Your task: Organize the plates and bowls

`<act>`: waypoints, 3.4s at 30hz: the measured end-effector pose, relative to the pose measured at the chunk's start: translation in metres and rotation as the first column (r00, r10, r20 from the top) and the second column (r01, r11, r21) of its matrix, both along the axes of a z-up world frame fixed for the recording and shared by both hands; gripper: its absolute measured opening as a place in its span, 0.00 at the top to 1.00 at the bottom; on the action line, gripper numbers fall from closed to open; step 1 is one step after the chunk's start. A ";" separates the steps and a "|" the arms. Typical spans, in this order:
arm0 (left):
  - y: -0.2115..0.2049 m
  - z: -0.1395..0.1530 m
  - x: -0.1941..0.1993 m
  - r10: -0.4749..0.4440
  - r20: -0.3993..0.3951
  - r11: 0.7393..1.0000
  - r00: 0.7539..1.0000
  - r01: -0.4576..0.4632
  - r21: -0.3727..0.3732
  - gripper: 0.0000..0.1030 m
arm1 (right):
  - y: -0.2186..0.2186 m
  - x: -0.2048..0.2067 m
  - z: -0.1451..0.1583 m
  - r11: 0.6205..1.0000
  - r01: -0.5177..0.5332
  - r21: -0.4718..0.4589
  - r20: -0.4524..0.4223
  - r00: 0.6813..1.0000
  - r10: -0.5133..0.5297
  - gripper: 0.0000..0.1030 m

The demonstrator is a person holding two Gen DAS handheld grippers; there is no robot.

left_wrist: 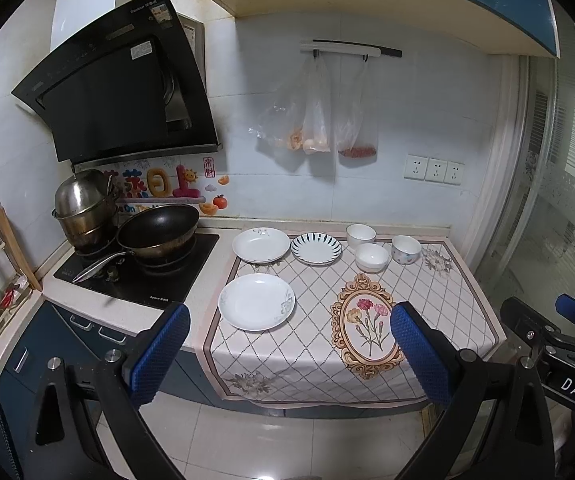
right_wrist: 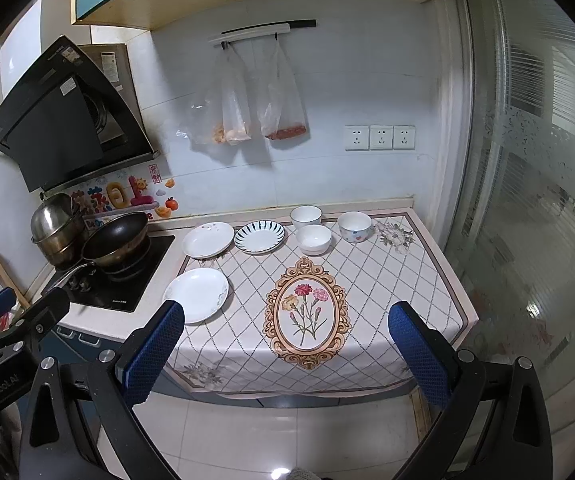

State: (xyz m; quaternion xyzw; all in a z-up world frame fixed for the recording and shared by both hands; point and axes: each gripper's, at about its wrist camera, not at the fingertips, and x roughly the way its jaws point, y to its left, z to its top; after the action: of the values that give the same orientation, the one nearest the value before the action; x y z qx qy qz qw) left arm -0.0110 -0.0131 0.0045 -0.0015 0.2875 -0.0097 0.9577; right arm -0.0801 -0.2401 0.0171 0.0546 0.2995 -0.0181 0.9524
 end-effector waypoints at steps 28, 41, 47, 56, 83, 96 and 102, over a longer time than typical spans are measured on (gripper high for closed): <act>0.000 0.002 0.000 0.002 0.011 1.000 1.000 -0.002 -0.002 0.00 | 0.001 0.003 0.002 1.000 0.008 -0.002 0.017 1.000 -0.008 0.00; 0.003 0.004 0.000 0.000 0.001 1.000 1.000 0.000 -0.005 0.00 | 0.002 0.002 0.001 1.000 0.009 0.000 0.018 1.000 -0.009 0.00; 0.005 0.004 0.000 0.001 0.000 1.000 1.000 -0.001 -0.004 0.00 | 0.003 0.000 0.001 1.000 0.008 0.000 0.018 1.000 -0.008 0.00; 0.005 0.002 0.003 -0.001 0.000 1.000 1.000 0.001 -0.004 0.00 | 0.003 0.000 0.001 1.000 0.009 0.000 0.018 1.000 -0.009 0.00; 0.096 -0.107 0.129 0.180 -0.138 0.983 0.974 -0.173 0.060 0.00 | 0.060 0.137 -0.104 0.975 -0.125 0.186 -0.136 0.979 0.151 0.00; 0.143 -0.275 0.326 0.275 -0.553 0.952 0.786 -0.303 0.043 0.12 | 0.087 0.399 -0.286 0.886 -0.212 0.413 -0.422 0.817 0.392 0.05; 0.162 -0.333 0.385 0.277 -0.668 0.933 0.691 -0.359 0.015 0.21 | 0.100 0.494 -0.378 0.846 -0.206 0.492 -0.541 0.689 0.483 0.23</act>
State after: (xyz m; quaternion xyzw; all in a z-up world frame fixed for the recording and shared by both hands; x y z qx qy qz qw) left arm 0.3743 0.1492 -0.3285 -0.1106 0.6010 0.1409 0.7789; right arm 0.4135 -0.1403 -0.3606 0.1762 0.6110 0.2079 0.7432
